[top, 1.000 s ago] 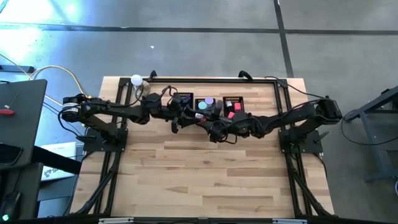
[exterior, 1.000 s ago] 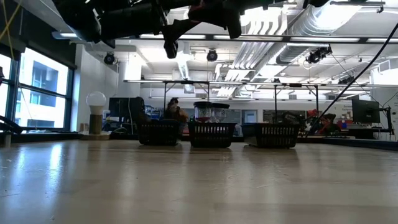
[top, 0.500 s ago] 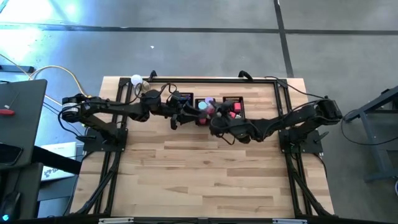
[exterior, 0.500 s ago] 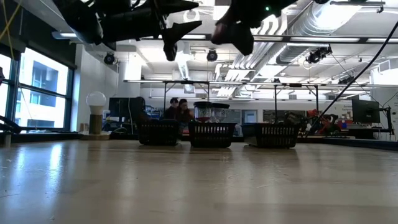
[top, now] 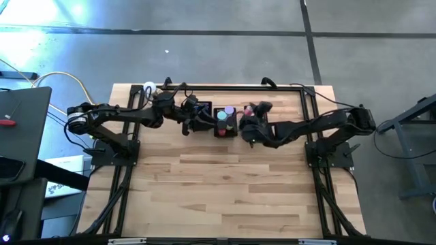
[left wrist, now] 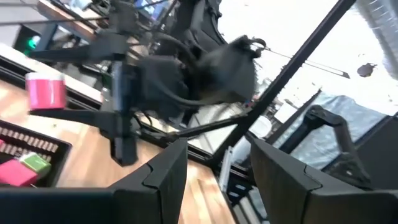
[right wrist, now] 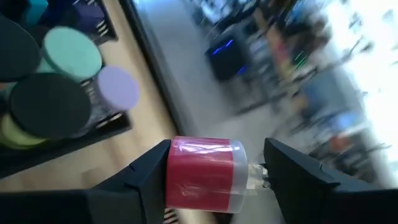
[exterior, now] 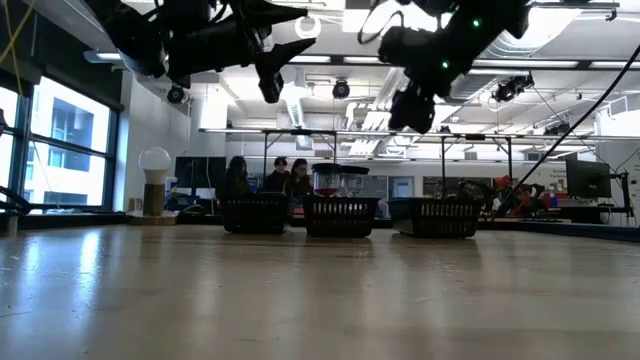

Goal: Pick & Place Office items
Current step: Put the pink charger adapter into the right black bin

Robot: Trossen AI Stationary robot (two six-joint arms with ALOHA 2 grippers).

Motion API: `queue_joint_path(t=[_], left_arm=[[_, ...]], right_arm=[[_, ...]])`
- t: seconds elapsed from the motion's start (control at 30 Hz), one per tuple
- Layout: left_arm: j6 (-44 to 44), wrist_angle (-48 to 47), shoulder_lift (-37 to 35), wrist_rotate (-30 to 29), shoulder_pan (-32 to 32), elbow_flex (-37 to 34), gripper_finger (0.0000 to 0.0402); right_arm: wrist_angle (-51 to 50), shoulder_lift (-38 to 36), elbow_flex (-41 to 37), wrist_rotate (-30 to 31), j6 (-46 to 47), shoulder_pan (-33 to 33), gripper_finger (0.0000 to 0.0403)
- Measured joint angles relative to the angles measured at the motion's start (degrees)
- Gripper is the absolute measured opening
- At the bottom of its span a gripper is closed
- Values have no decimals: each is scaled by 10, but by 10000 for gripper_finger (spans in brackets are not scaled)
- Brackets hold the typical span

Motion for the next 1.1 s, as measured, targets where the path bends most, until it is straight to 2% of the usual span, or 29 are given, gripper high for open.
queue_joint_path(t=[0.2,0.37,0.6,0.8,1.1], left_arm=[[-14,-2,0,24,9,0,170],[-15,-2,0,29,12,0,170],[-16,-2,0,45,12,0,170],[-19,-2,0,72,12,0,170],[-29,-2,0,82,12,0,170]], right_arm=[[-149,-7,1,-181,241,-50,220],[-224,-8,1,-267,338,-93,220],[-219,-4,1,-326,346,-141,219],[-203,24,1,-416,343,-195,227],[-135,76,0,-430,276,-230,246]])
